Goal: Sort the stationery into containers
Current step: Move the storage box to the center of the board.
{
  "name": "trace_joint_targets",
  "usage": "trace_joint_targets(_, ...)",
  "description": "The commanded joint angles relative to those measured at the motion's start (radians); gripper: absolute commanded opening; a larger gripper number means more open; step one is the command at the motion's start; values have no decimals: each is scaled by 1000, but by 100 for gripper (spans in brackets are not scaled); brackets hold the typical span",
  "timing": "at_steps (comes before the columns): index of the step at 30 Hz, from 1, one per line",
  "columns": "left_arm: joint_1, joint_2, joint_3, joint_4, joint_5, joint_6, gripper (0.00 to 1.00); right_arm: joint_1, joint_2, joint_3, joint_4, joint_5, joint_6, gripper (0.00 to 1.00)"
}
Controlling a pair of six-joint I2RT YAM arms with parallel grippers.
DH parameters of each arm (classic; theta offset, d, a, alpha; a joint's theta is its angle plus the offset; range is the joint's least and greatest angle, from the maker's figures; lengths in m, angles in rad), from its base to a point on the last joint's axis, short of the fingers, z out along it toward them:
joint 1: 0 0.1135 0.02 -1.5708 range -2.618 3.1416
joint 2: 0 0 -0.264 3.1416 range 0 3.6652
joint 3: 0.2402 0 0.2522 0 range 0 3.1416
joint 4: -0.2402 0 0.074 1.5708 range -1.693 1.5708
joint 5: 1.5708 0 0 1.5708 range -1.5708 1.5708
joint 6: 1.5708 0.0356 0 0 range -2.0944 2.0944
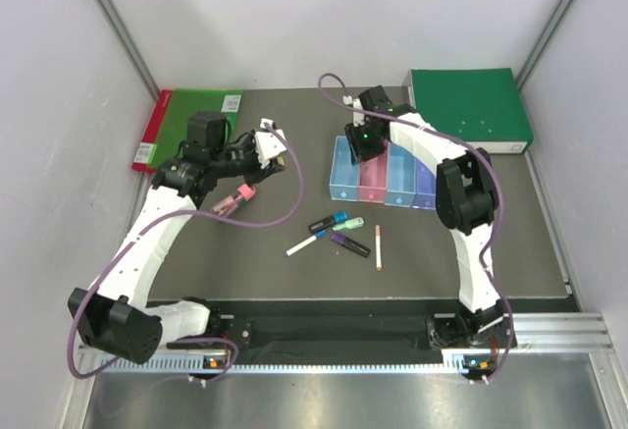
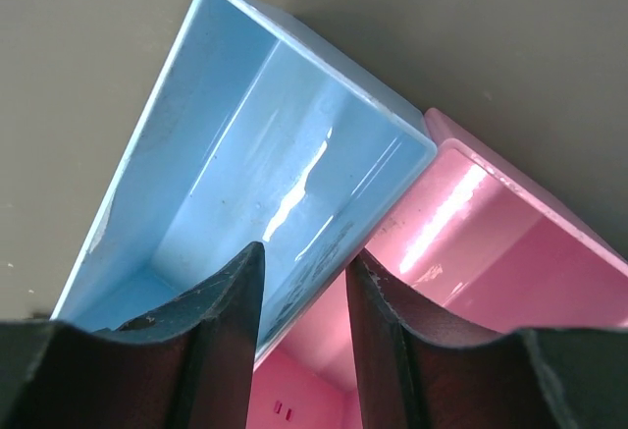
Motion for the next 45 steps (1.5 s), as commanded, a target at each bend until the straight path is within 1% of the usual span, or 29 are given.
trace_joint_targets(1, 4, -49, -10, 3, 31, -16, 0, 52, 25, 78, 57, -14, 18, 39)
trace_joint_targets(11, 6, -78, -29, 0, 42, -21, 0, 144, 94, 191, 85, 1, 24, 40)
trace_joint_targets(22, 6, -101, -45, 0, 48, -29, 0, 205, 162, 254, 123, 9, 53, 40)
trace_joint_targets(28, 6, -100, -45, 1, 54, -35, 0, 213, 171, 283, 138, 51, 58, 40)
trace_joint_targets(30, 7, -101, -45, 1, 57, -36, 0, 213, 168, 279, 138, 58, 58, 41)
trace_joint_targets(33, 6, -103, -45, 1, 54, -33, 0, 213, 147, 266, 138, 58, 56, 57)
trace_joint_targets(34, 7, -103, -45, -3, 53, -32, 0, 212, 137, 259, 140, 53, 53, 65)
trace_joint_targets(36, 6, -103, -44, -6, 50, -29, 0, 212, 108, 252, 137, 56, 45, 74)
trace_joint_targets(39, 6, -105, -42, -14, 51, -26, 0, 213, 55, 229, 129, 76, 36, 78)
trace_joint_targets(45, 6, -111, -41, -14, 54, -33, 0, 204, -76, 165, 117, 116, 19, 80)
